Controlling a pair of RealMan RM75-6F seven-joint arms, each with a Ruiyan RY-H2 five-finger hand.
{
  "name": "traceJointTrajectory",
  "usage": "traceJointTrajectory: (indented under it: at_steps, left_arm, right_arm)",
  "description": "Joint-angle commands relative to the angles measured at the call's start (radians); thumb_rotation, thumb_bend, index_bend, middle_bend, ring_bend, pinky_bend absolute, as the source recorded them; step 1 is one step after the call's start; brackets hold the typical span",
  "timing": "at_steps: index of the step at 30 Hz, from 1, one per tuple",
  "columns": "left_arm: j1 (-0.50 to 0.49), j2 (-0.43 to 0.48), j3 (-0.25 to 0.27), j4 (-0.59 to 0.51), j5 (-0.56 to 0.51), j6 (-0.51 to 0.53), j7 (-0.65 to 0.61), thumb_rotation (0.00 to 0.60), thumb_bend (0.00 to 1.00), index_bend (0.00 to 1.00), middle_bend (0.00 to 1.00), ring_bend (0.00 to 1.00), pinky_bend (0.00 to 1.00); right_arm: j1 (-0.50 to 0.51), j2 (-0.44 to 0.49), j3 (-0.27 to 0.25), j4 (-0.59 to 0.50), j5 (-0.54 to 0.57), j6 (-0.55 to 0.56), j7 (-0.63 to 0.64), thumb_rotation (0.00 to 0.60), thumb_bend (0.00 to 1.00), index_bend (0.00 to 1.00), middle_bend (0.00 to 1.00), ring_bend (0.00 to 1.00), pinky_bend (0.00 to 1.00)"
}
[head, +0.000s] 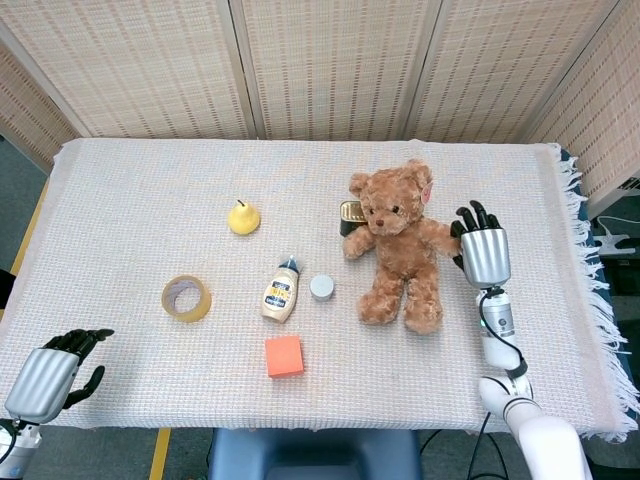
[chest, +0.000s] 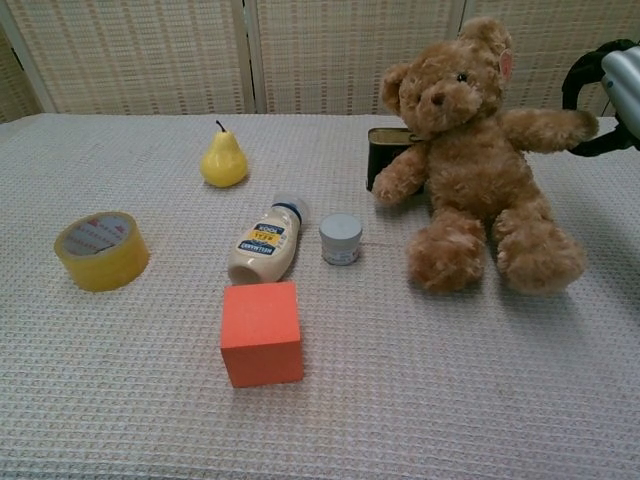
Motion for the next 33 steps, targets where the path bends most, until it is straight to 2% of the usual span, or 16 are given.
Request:
traceJointTrajectory:
  at_steps: [1, 7, 17, 27, 33]
  left_arm:
    - [0.000, 0.001, 0.001, -0.003, 0.002, 0.000, -0.003, 0.600, 0.42, 0.24, 0.32, 0.28, 0.43]
    - [-0.001, 0.001, 0.001, -0.003, -0.002, -0.005, 0.000, 0.600, 0.42, 0.24, 0.32, 0.28, 0.43]
    - [0.000, 0.001, 0.001, -0.002, -0.002, -0.004, 0.007, 0.600, 0.42, 0.24, 0.32, 0.28, 0.43]
    - [-0.002, 0.004, 0.001, -0.008, -0.007, -0.012, 0.004, 0.600, 0.42, 0.24, 0.33, 0.29, 0.43]
    - [-0.002, 0.005, 0.001, -0.008, -0.009, -0.012, 0.001, 0.600, 0.42, 0.24, 0.33, 0.29, 0.43]
  right_arm:
    - [-0.009, 0.000, -0.014, -0.003, -0.002, -0.030, -0.002, 0.600, 0.19, 0.68, 0.34, 0.20, 0.45]
    - [-0.017, -0.008, -0.029, 0.014, -0.004, -0.074, -0.008, 0.600, 0.19, 0.67, 0.34, 0.20, 0.45]
    - [0.000, -0.007, -0.008, 0.033, 0.008, 0.016, -0.028, 0.600, 0.19, 0.66, 0.34, 0.20, 0.45]
    - [-0.022, -0.014, -0.041, 0.024, -0.005, -0.059, -0.003, 0.600, 0.19, 0.66, 0.34, 0.20, 0.45]
    - [-0.014, -0.014, -0.026, 0.033, 0.005, -0.024, -0.010, 0.600, 0.19, 0.66, 0.34, 0.20, 0.45]
